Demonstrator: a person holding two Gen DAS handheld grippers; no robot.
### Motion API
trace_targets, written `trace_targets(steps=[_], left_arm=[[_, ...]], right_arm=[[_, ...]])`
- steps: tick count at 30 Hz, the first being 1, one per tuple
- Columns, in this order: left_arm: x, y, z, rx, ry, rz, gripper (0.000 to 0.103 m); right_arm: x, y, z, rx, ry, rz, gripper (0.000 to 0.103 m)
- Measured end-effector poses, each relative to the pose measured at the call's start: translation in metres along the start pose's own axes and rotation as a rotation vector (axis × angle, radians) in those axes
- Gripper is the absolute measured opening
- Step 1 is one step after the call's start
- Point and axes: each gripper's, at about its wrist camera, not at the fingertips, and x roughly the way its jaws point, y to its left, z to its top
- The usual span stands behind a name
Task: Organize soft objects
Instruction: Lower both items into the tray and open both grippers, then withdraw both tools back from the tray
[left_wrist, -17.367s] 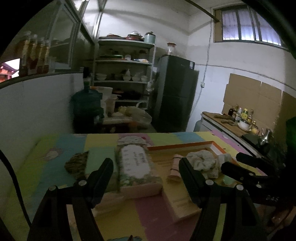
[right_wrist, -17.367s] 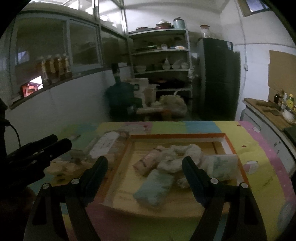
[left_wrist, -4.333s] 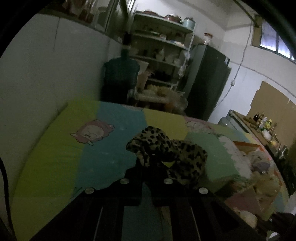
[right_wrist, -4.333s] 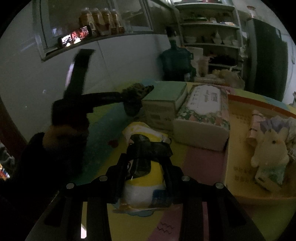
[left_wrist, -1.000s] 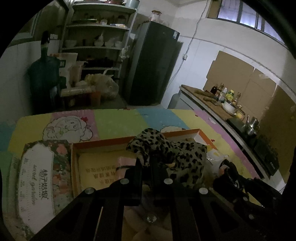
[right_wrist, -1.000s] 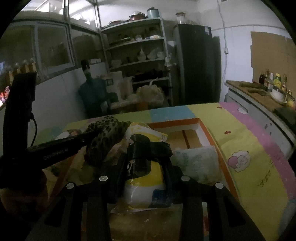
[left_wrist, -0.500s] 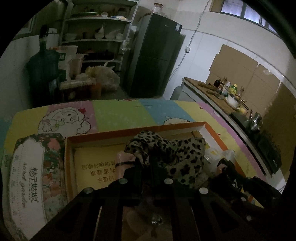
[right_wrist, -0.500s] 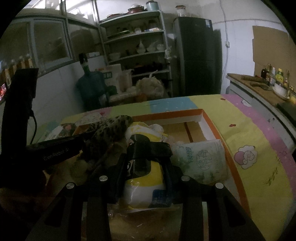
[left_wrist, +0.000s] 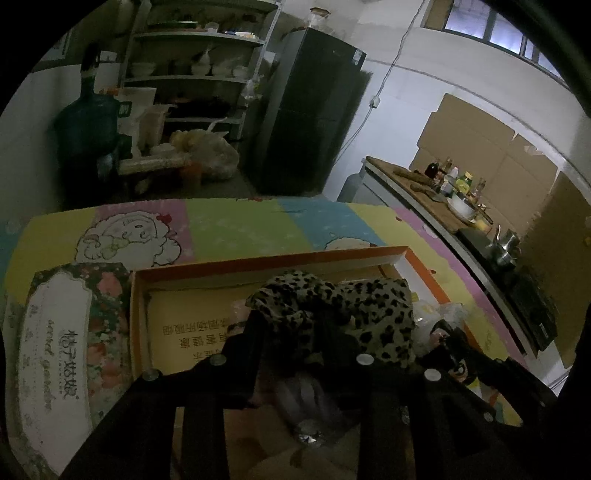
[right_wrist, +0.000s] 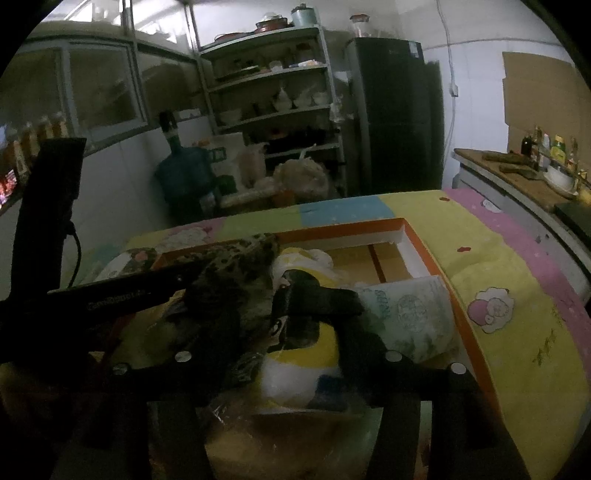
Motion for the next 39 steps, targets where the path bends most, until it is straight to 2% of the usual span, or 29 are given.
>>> trace_targets(steps=[4,8,23,33,39], left_arm=[[-0.01,-0.004,-0.001,0.017,-0.025,0.0,0.041],[-0.021,-0.006,-0.003,0.027,-0.045,-0.002,0.047],[-0.07,-0.001,-0.021,0.023,-0.117,0.026,0.048],[-0.121,0.013,-0.049,0.019,-0.181,0.12,0.048],[-0.157,0.021,-0.072,0.02,-0.244,0.24,0.048]], right_arm=[[-0.007,0.0,-0.001,0.007,-0.014,-0.005,0.065],[-0.019,0.003,-0.003,0.006,-0.037,-0.023,0.067],[-0.048,0.019,-0.006,-0.006,-0.074,-0.022,0.068],[-0.072,0.045,-0.019,-0.012,-0.1,0.0,0.068],[-0.088,0.071,-0.031,-0.02,-0.124,0.003,0.068]])
